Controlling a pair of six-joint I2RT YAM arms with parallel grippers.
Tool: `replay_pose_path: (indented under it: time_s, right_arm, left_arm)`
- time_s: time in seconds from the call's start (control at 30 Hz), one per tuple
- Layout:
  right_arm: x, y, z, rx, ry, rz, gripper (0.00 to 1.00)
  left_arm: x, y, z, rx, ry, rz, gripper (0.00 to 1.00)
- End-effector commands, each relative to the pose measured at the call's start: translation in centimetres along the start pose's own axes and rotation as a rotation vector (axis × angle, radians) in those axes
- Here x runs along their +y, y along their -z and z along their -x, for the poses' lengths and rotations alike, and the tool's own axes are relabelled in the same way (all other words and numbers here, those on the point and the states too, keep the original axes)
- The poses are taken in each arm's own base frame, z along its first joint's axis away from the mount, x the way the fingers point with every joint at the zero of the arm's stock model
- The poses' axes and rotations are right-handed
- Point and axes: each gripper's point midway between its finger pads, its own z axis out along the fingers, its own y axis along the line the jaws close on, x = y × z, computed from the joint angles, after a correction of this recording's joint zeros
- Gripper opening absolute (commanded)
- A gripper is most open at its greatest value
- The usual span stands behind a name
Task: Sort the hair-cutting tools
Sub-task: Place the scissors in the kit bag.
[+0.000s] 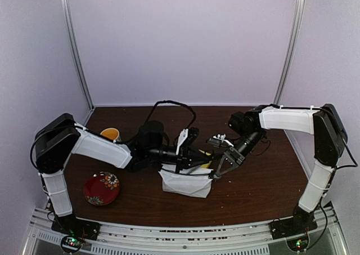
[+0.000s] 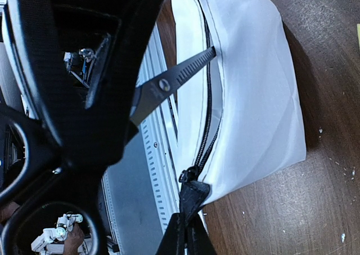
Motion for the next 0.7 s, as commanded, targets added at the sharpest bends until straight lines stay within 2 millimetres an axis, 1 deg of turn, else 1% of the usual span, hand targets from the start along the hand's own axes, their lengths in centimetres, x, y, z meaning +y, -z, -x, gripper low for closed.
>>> replay_pose_path:
  time_s: [0.0,0.17,0.3,0.43,0.5,0.67]
  right_arm:
    - [0.5,0.5,0.6,-0.012,0.039,-0.005,0.0]
    - [0.4,0.5,0.5,-0.006,0.039,-0.011,0.0]
    - [0.4,0.5,0.3,-0.004,0.041,-0.016,0.0]
    - [0.3,0.5,0.3,-0.002,0.04,-0.019,0.0]
    - [0.3,0.5,0.3,-0.002,0.041,-0.019,0.0]
    - [0.3,0.5,0.3,-0.001,0.04,-0.02,0.0]
  left_arm:
    - [-0.3,0.0,-1.5,0.022,-0.029,-0.008,0.0]
    - [-0.2,0.6,-3.2,0.091,-0.045,0.012,0.0]
    - [0.2,1.7,-4.2,0.176,-0.083,0.042,0.0]
    - [-0.3,2.9,-5.4,0.299,-0.147,0.033,0.0]
    - [-0.6,3.5,-6.2,0.355,-0.155,0.027,0.0]
    - [-1.0,4.7,-7.1,0.446,-0.161,0.026,0.0]
